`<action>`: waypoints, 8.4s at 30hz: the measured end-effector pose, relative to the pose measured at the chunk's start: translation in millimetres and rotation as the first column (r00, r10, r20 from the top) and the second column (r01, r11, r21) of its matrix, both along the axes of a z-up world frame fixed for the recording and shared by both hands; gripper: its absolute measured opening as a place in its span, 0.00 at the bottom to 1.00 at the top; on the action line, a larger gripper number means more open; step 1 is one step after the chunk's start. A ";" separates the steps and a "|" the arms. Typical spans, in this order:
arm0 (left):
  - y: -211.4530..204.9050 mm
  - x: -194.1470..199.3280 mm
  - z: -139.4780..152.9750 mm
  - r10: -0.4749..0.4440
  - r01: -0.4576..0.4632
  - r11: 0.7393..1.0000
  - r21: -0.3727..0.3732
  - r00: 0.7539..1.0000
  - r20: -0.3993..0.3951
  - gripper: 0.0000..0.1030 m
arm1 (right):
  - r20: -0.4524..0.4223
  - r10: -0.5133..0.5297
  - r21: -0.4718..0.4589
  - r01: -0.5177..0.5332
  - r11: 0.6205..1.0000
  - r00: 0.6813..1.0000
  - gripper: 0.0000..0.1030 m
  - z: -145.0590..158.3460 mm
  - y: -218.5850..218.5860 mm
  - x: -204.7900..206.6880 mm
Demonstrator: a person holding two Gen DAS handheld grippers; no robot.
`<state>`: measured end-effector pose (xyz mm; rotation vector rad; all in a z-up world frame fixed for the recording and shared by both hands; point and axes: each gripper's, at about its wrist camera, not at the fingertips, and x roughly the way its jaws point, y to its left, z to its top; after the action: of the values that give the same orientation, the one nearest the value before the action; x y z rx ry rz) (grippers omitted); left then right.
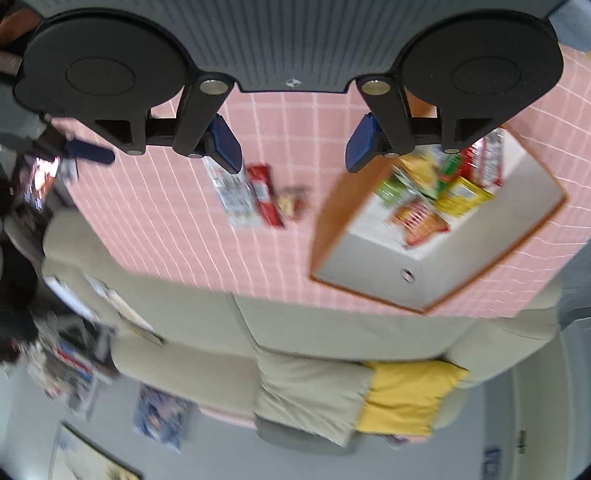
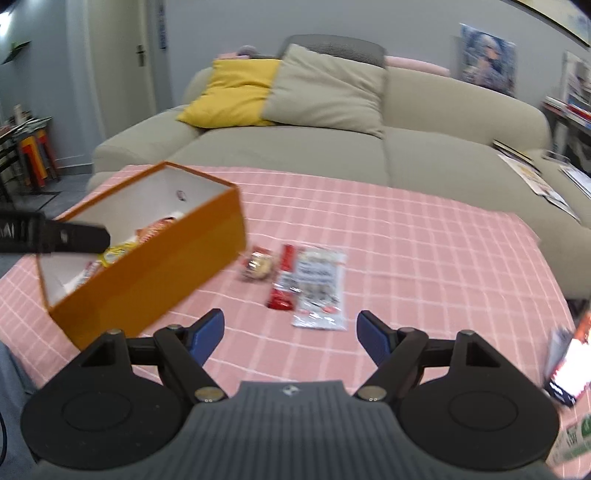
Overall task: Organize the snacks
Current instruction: 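Withdraw both grippers from the box toward the remaining snacks, then grasp the clear-wrapped bun with the left gripper while the right grasps the white round-snack bag, then carry the bun and white bag over the box and lower them inside, then open both grippers to release the bun and white bag, then lift away, then move both grippers from the box toward the red bar and white stick pack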
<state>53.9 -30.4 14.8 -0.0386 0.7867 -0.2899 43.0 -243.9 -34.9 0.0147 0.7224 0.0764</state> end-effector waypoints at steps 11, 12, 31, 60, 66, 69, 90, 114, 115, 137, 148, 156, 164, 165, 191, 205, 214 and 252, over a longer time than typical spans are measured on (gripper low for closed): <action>-21.0 14.4 -45.9 -0.006 0.004 1.000 -0.020 0.998 -0.066 0.70 | 0.010 -0.060 0.002 0.060 0.998 0.998 0.72 -36.8 -11.3 2.0; -22.8 17.2 -49.3 -0.002 0.001 1.000 -0.021 0.998 -0.068 0.68 | 0.007 -0.060 -0.001 0.060 0.998 0.998 0.72 -39.6 -11.9 5.6; -47.7 96.8 -69.0 0.084 -0.082 0.996 0.032 0.996 -0.037 0.61 | -0.045 -0.026 0.034 0.027 0.999 0.999 0.66 -73.2 -6.6 114.1; -82.2 178.9 -127.9 0.093 -0.079 0.993 0.088 0.983 -0.160 0.61 | -0.109 0.064 0.008 -0.063 0.998 0.992 0.56 -106.9 -20.4 170.5; -76.7 189.9 -136.9 0.111 -0.104 0.994 0.046 0.973 -0.202 0.57 | -0.115 0.055 0.015 -0.054 0.998 0.992 0.56 -109.8 -23.4 169.9; -75.6 191.1 -138.3 0.104 -0.099 0.995 0.034 0.974 -0.202 0.50 | -0.112 0.057 0.018 -0.055 0.998 0.992 0.56 -110.6 -22.5 170.4; -74.5 191.8 -139.9 0.113 -0.102 0.993 0.056 0.962 -0.250 0.48 | -0.144 0.068 0.023 -0.066 0.998 0.987 0.56 -115.8 -23.4 181.4; -63.5 101.2 -90.9 0.027 -0.001 0.994 0.112 0.974 -0.226 0.39 | -0.222 0.018 0.107 0.006 0.994 0.975 0.56 -99.1 -19.5 85.6; -61.8 96.0 -87.8 0.025 -0.001 0.994 0.107 0.974 -0.224 0.39 | -0.219 0.012 0.112 0.013 0.994 0.976 0.56 -97.4 -19.0 80.5; 20.6 20.8 16.6 0.072 -0.074 0.997 -0.029 0.995 -0.070 0.39 | 0.049 0.173 0.130 -0.178 0.975 0.984 0.56 10.3 48.6 16.1; 79.0 51.0 49.7 0.107 -0.102 0.992 0.068 0.992 -0.073 0.39 | 0.097 0.419 0.057 -0.426 0.903 0.903 0.56 64.5 119.9 64.5; 117.1 86.0 34.1 0.128 -0.117 0.991 0.072 0.973 -0.192 0.39 | -0.021 0.565 -0.001 -0.565 0.825 0.825 0.56 57.8 161.9 135.9; 131.8 117.0 -3.2 0.133 -0.107 0.989 0.097 0.938 -0.320 0.39 | -0.197 0.647 -0.114 -0.673 0.731 0.737 0.56 35.4 199.9 201.8; 131.8 120.6 -9.7 0.135 -0.099 0.988 0.121 0.933 -0.334 0.39 | -0.221 0.649 -0.123 -0.681 0.722 0.728 0.56 31.1 201.9 206.8; 139.6 169.2 -87.6 0.193 -0.060 0.960 0.274 0.851 -0.489 0.40 | -0.545 0.482 -0.220 -0.672 0.707 0.686 0.56 -51.5 225.7 266.1; 140.3 164.6 -78.4 0.222 -0.090 0.952 0.292 0.862 -0.456 0.46 | -0.552 0.465 -0.240 -0.666 0.706 0.692 0.68 -43.2 224.7 259.8; 138.2 143.7 -38.3 0.238 -0.152 0.955 0.255 0.905 -0.353 0.59 | -0.473 0.492 -0.252 -0.647 0.720 0.731 0.77 -9.0 219.8 237.1; 46.0 1.1 8.0 0.186 -0.188 0.980 0.064 0.982 0.030 0.59 | 0.095 0.267 -0.086 -0.259 0.962 0.959 0.77 40.0 76.5 31.9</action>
<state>55.1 15.5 22.8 -0.0463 0.7628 -0.0857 74.9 -167.4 5.1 -0.1547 0.6177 0.3039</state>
